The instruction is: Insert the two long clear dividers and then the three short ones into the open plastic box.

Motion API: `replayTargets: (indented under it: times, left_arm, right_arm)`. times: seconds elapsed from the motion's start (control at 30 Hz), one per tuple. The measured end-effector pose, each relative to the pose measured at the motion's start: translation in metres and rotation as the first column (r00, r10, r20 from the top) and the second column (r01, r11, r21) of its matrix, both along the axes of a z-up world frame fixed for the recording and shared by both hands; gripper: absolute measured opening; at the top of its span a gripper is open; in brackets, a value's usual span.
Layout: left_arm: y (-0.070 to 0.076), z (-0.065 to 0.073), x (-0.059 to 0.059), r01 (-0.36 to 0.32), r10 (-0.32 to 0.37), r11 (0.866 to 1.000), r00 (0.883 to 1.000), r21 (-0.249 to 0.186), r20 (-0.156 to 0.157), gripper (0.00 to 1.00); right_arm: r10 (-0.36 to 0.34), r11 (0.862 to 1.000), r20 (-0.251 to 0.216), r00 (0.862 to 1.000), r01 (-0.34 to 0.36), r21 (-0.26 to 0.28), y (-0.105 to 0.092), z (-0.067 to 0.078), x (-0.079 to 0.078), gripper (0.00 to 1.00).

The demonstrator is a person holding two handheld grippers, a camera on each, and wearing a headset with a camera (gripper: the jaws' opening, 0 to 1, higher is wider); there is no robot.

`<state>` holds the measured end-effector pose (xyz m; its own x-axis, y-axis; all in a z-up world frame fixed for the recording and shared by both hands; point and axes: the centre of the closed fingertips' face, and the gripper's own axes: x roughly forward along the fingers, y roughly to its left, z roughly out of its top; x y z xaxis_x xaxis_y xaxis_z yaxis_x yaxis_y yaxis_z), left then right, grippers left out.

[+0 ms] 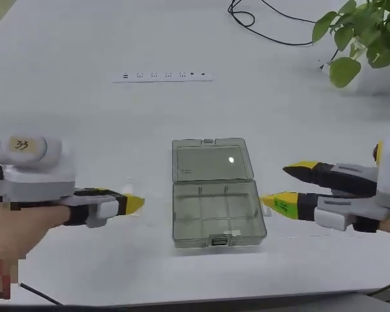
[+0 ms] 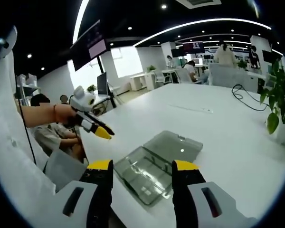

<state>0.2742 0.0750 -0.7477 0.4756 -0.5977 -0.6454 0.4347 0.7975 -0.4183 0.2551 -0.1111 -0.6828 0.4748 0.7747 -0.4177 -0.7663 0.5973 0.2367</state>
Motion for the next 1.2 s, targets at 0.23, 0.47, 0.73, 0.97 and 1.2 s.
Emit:
replayTargets:
  times: [0.23,0.47,0.73,0.97,1.2]
  left_arm:
    - [-0.028,0.015,-0.004,0.017,-0.015,0.996,0.999,-0.084,0.031,0.30]
    - [-0.059,0.026,-0.012,0.052,-0.043,0.989,0.997,-0.139,0.066,0.30]
    - [-0.082,0.035,-0.017,0.074,-0.058,0.983,0.993,-0.166,0.105,0.30]
    - [-0.095,0.038,-0.020,0.089,-0.067,0.979,0.990,-0.182,0.124,0.30]
    - [-0.105,0.039,-0.024,0.131,-0.108,0.978,0.983,-0.161,0.145,0.30]
  right_arm:
    - [-0.039,0.998,-0.029,0.999,0.040,0.038,0.019,0.005,0.004,0.45]
    - [-0.095,0.992,-0.072,0.993,0.101,0.081,0.037,0.010,0.008,0.37]
    - [-0.132,0.984,-0.131,0.983,0.145,0.098,0.046,0.004,0.009,0.30]
    - [-0.138,0.982,-0.169,0.976,0.157,0.108,0.053,0.002,0.006,0.25]
    - [-0.137,0.980,-0.202,0.970,0.162,0.115,0.062,-0.003,0.005,0.19]
